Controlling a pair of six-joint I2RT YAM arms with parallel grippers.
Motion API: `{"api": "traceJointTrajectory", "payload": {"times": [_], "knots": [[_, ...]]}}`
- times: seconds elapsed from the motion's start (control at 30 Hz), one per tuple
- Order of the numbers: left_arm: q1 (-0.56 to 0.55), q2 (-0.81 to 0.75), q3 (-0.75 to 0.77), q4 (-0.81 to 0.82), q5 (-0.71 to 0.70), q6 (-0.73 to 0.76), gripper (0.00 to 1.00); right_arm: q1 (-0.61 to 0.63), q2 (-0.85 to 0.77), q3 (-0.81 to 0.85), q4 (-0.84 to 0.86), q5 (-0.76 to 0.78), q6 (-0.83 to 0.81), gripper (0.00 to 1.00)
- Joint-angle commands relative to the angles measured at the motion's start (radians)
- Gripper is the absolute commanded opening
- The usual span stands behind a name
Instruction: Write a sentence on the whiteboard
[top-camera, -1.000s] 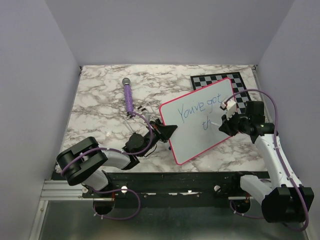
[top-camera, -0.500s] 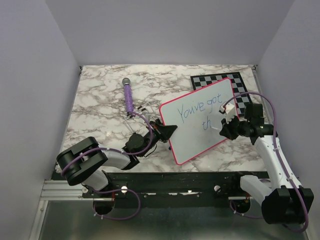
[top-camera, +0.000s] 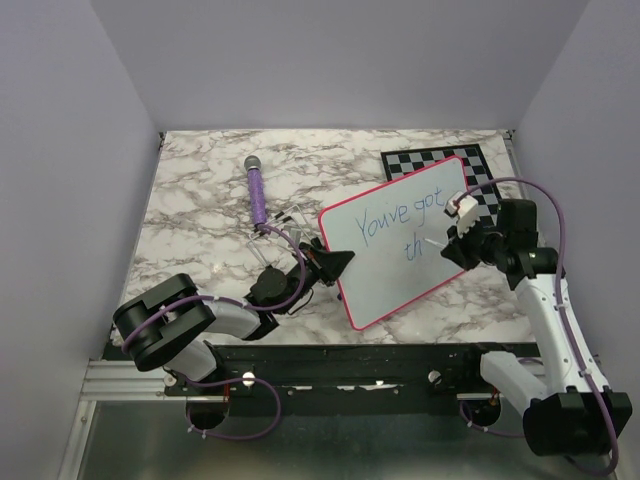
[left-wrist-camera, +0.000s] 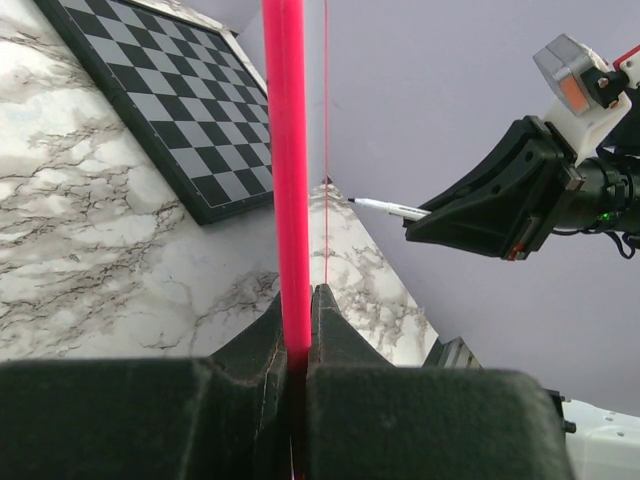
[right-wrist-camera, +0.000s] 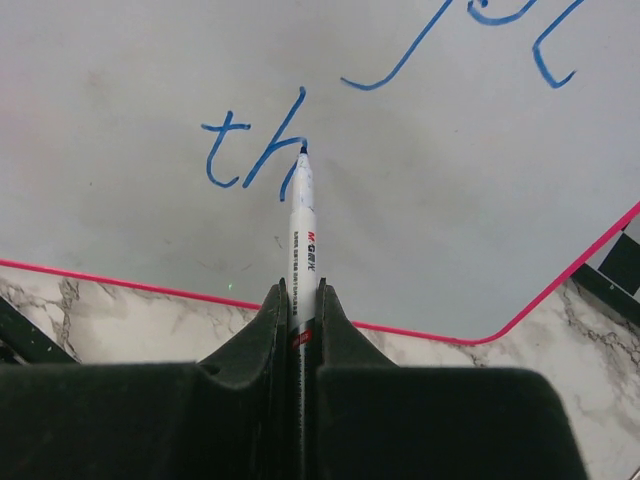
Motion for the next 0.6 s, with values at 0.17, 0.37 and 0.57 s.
{"api": "traceJointTrajectory", "payload": {"times": [0.17, 0.37, 0.57], "knots": [[-0.012, 0.004, -0.021, 0.027, 0.071, 0.063, 0.0, 0.006, 0.033, 0.015, 0.112, 0.007, 0.079, 0.0], [-0.012, 0.007, -0.018, 0.031, 0.073, 0.063, 0.0, 0.006, 0.052, 0.007, 0.138, 0.011, 0.089, 0.0], [-0.012, 0.007, -0.021, 0.035, 0.073, 0.061, 0.0, 0.006, 0.081, -0.014, 0.141, 0.017, 0.082, 0.01]]}}
